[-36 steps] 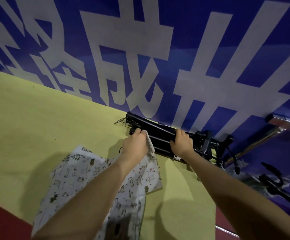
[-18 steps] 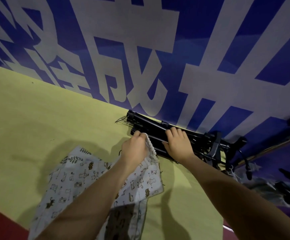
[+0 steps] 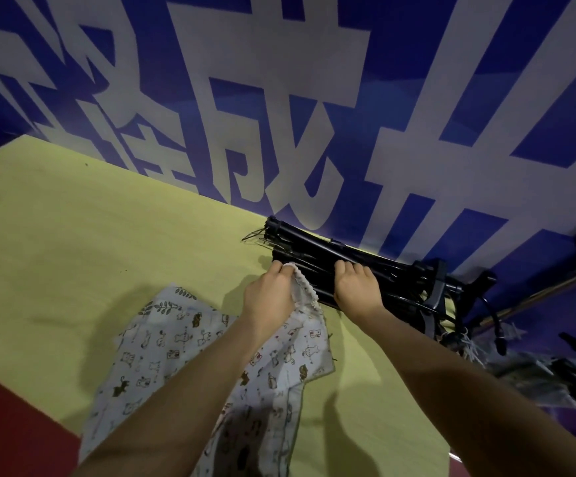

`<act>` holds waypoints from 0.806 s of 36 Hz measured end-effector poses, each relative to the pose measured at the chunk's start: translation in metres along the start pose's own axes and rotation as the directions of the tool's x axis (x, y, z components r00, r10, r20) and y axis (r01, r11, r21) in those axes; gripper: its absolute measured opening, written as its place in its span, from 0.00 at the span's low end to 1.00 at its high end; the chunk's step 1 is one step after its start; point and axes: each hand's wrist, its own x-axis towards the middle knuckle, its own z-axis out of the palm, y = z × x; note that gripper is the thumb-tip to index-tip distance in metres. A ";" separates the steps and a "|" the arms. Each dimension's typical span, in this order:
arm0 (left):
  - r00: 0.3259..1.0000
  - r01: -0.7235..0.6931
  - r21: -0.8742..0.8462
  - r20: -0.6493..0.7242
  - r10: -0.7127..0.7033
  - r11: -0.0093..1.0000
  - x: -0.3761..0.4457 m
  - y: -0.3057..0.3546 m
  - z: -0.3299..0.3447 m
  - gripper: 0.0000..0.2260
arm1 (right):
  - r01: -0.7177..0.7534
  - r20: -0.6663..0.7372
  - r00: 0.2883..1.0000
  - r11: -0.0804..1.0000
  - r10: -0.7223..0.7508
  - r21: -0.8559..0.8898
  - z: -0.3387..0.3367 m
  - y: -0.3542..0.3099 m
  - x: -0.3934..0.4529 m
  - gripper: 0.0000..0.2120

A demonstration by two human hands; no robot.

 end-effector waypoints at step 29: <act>1.000 -0.003 -0.040 0.007 0.003 0.999 -0.045 0.011 -0.023 0.24 | -0.042 -0.172 0.984 0.997 0.053 0.063 -0.071 0.007 -0.065 0.28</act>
